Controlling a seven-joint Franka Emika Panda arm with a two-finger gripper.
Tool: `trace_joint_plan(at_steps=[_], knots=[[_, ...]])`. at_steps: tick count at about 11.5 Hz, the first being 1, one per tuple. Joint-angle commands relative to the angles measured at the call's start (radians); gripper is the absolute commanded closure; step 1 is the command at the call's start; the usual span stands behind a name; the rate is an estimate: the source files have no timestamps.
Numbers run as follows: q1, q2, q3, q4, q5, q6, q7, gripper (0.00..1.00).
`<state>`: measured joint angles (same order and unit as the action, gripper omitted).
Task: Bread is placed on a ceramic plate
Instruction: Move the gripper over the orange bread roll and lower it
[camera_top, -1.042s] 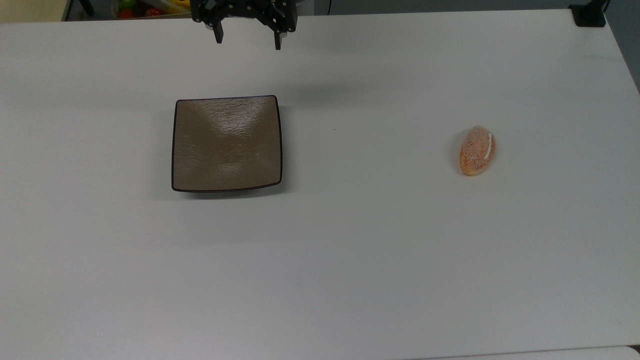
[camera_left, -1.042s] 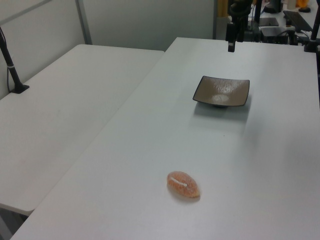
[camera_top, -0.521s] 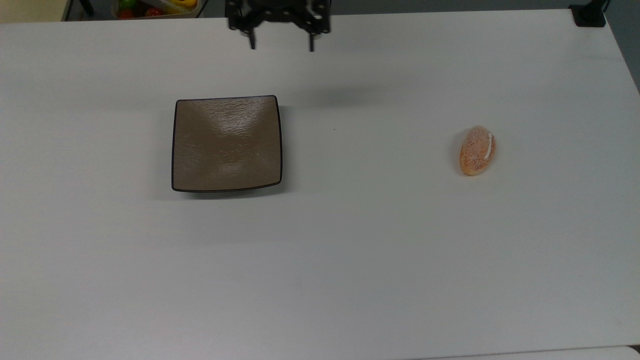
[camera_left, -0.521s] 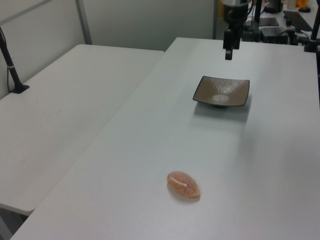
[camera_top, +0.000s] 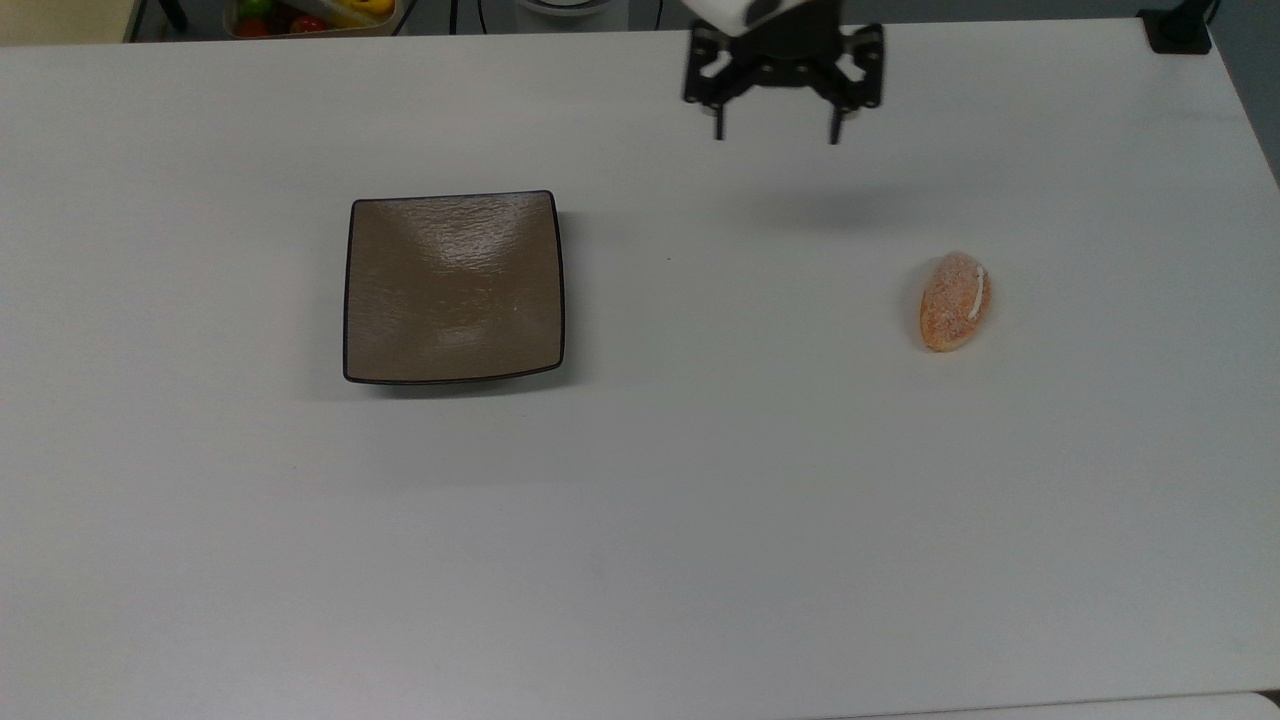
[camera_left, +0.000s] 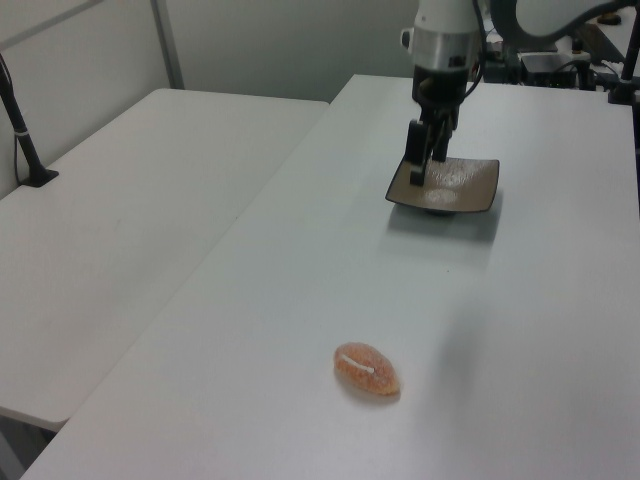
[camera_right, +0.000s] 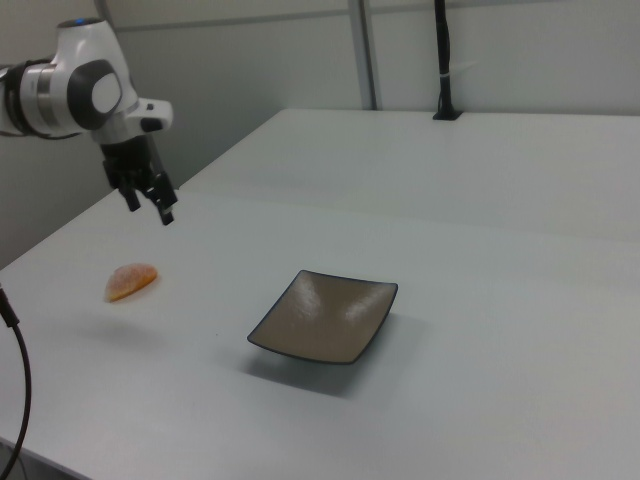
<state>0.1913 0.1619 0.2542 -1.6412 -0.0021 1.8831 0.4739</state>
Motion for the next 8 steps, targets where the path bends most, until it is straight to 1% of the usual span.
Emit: trace_joint_plan(at_steps=[1,3,5,7,8], knots=[[0.095,0.063,0.006,0.001,0.008,0.066,0.113,0.00],[0.155,0.112,0.007,0.004,-0.013,0.096,0.182,0.00],[0.207,0.152,0.007,0.006,-0.074,0.129,0.235,0.00],[0.244,0.235,0.002,0.056,-0.137,0.159,0.302,0.00],[0.260,0.266,-0.001,0.081,-0.153,0.174,0.327,0.00]])
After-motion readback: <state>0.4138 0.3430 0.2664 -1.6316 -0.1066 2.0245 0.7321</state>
